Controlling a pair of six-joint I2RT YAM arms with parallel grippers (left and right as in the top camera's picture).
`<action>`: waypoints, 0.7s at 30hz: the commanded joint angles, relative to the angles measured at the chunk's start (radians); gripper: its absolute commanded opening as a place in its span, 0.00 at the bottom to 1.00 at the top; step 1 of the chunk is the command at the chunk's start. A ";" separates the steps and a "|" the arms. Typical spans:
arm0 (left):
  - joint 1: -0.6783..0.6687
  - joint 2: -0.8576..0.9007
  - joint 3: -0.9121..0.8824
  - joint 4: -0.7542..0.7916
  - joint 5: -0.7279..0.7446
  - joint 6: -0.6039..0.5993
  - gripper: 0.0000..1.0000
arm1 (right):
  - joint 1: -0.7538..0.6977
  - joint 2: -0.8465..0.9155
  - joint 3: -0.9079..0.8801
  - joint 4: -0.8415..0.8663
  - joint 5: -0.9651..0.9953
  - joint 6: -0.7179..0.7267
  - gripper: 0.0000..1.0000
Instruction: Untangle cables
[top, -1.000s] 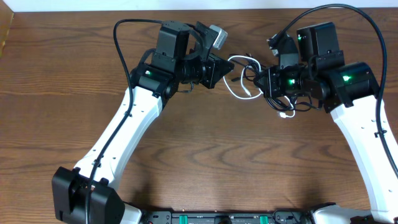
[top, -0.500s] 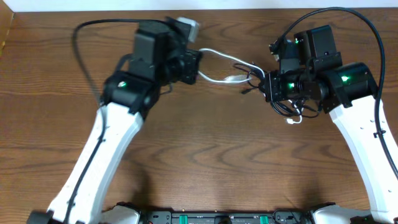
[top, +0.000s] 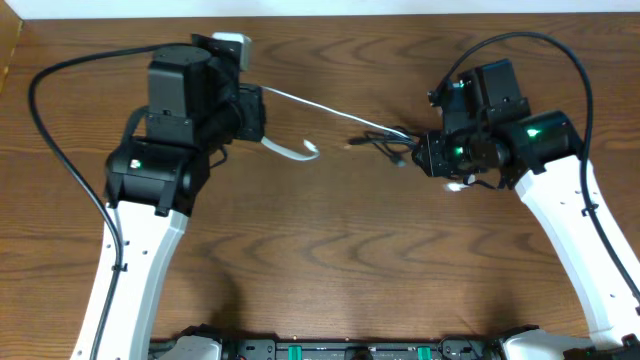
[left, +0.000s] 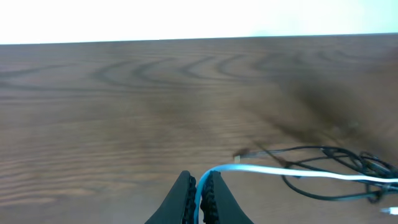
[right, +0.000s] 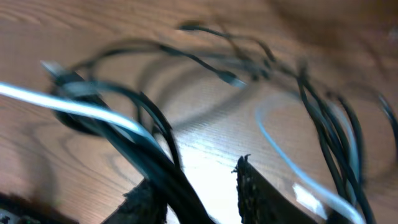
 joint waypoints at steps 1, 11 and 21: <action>0.064 -0.019 0.039 0.024 -0.125 -0.008 0.07 | -0.016 -0.015 -0.071 0.016 0.117 0.008 0.35; 0.065 -0.020 0.098 0.145 0.069 -0.038 0.08 | -0.016 -0.015 -0.220 0.144 0.112 0.030 0.33; 0.065 -0.016 0.103 0.159 0.115 -0.090 0.08 | -0.035 -0.016 -0.193 0.143 -0.010 0.004 0.09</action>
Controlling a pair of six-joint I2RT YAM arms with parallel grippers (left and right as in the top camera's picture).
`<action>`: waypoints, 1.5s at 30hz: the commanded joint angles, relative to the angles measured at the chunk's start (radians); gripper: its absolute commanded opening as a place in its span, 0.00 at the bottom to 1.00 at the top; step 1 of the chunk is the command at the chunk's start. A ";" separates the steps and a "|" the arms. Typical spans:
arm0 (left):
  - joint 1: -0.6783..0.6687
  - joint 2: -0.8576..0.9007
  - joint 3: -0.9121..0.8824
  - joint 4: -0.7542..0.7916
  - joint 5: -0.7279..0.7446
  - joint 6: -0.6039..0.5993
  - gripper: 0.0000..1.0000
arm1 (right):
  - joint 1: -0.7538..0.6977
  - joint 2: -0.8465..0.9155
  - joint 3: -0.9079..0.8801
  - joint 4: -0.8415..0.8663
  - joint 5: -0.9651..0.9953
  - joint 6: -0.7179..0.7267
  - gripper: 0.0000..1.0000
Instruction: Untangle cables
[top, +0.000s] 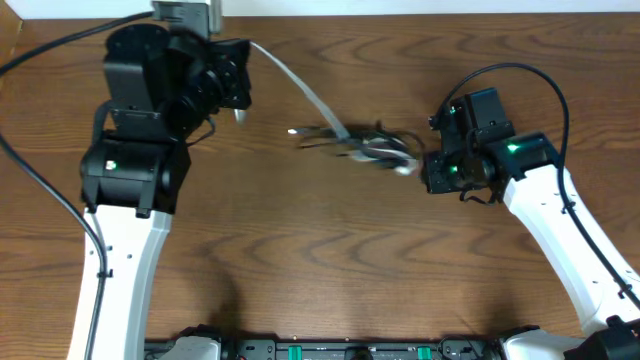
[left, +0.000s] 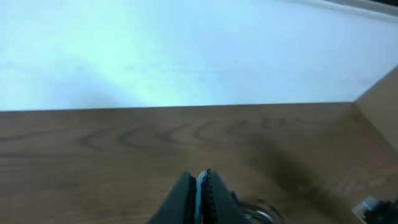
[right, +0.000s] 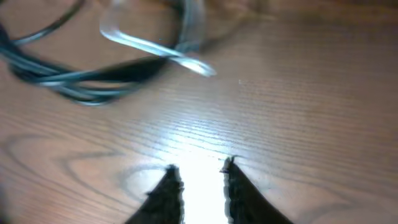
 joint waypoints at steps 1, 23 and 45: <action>0.006 -0.014 0.031 -0.034 -0.018 -0.019 0.07 | -0.026 -0.012 0.042 -0.005 -0.082 -0.017 0.02; -0.053 -0.011 0.031 0.193 0.140 -0.207 0.07 | -0.055 0.052 0.117 0.108 -0.336 0.079 0.09; -0.053 -0.024 0.031 0.405 0.323 -0.661 0.07 | 0.145 0.165 0.117 0.341 -0.369 -0.003 0.38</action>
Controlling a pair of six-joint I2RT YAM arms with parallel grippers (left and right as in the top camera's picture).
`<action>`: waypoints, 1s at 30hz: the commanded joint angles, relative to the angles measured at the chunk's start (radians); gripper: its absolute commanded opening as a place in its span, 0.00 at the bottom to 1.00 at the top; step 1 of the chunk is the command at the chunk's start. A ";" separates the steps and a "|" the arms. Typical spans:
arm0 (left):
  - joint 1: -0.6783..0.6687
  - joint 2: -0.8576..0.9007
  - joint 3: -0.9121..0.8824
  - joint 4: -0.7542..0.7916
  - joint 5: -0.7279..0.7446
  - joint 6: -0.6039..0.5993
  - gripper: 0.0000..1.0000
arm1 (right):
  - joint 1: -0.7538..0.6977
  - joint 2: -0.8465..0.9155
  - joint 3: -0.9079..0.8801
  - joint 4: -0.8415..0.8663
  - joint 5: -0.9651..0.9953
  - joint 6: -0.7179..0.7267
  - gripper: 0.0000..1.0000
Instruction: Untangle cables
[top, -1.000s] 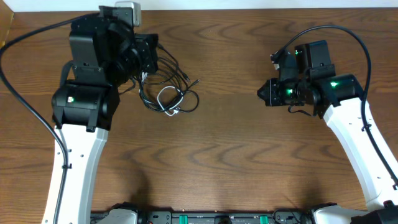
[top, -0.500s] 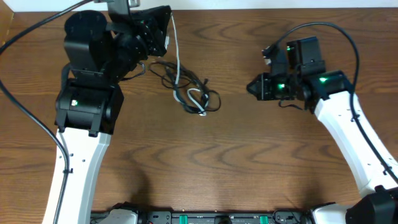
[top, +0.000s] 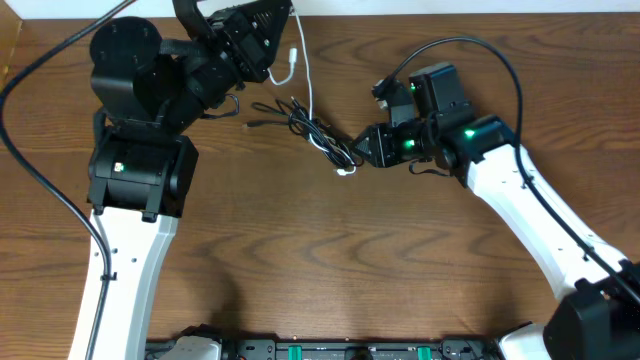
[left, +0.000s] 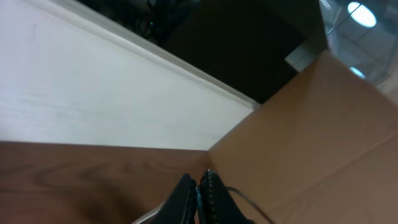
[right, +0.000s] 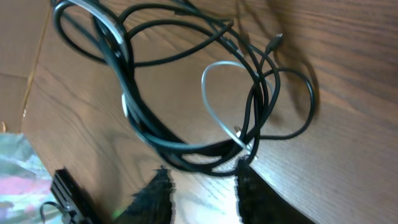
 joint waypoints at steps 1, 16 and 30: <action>-0.002 -0.021 0.029 0.025 0.037 -0.135 0.08 | 0.020 0.018 0.007 0.022 -0.030 -0.082 0.39; -0.003 -0.021 0.029 0.111 0.085 -0.291 0.07 | 0.066 0.091 0.007 0.093 -0.123 -0.381 0.61; 0.014 -0.020 0.029 -0.247 -0.205 0.010 0.07 | -0.055 0.052 0.008 0.074 -0.129 -0.203 0.01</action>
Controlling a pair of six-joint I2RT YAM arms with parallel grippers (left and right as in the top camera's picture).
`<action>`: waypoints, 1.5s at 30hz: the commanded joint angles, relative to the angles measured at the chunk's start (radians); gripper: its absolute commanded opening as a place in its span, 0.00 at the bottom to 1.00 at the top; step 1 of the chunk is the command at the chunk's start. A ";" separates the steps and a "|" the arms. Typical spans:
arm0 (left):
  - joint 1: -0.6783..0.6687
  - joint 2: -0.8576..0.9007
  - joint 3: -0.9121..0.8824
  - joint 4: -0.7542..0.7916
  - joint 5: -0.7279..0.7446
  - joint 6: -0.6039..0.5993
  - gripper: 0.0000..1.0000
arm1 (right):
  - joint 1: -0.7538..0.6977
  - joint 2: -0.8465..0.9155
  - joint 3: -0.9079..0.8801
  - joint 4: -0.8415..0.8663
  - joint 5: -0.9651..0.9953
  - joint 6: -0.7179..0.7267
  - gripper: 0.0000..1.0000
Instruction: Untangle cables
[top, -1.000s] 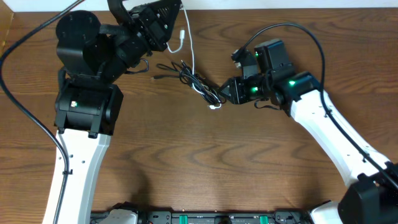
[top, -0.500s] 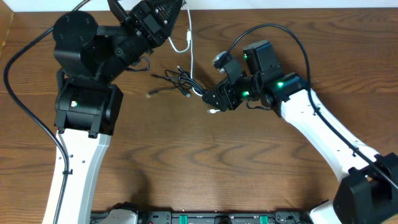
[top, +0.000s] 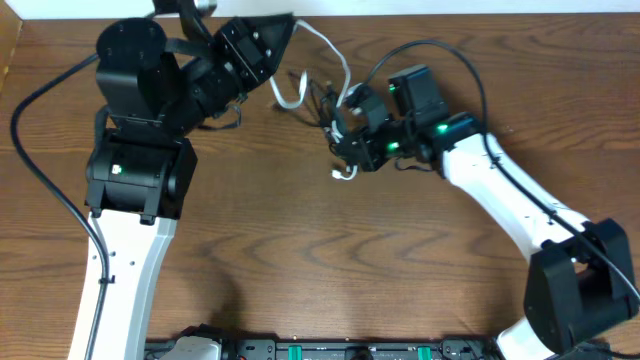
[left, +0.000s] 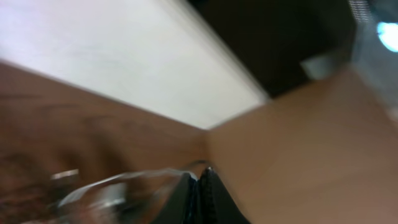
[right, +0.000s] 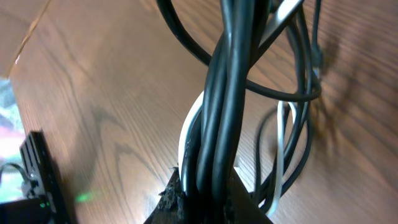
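Observation:
A white cable runs from my left gripper, raised at the back of the table, down into a tangle of thin black cables. The left wrist view shows the left gripper shut on that white cable, which is blurred. My right gripper is shut on a bundle of black cables, which runs up from between its fingers. A loop of white cable hangs beside that bundle. A white plug lies on the wood just below the right gripper.
The wooden table ends at a white wall along the back. A cardboard panel stands at the far left corner. Each arm's own thick black lead loops over the table, and the right arm reaches across the right half.
My right gripper was open beside the tangle; now it is further back and left, shut on the black cables. The left gripper is still shut on the white cable, tilted lower.
First my left gripper held the white cable low at the back left, with the tangle at the right gripper. Then the left was higher, and the tangle lay left of the right gripper. Later the tangle was further left, and now the right gripper grips its black strands.

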 joint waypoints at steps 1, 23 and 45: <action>0.010 -0.011 0.024 -0.073 -0.240 0.176 0.08 | -0.065 -0.084 0.008 -0.046 -0.034 0.042 0.01; 0.010 0.289 0.024 -0.356 -0.401 0.614 0.65 | -0.100 -0.243 0.061 -0.684 -0.084 -0.116 0.01; -0.020 0.278 0.010 -0.393 0.158 0.519 0.44 | -0.108 -0.222 0.061 -0.431 -0.047 0.140 0.01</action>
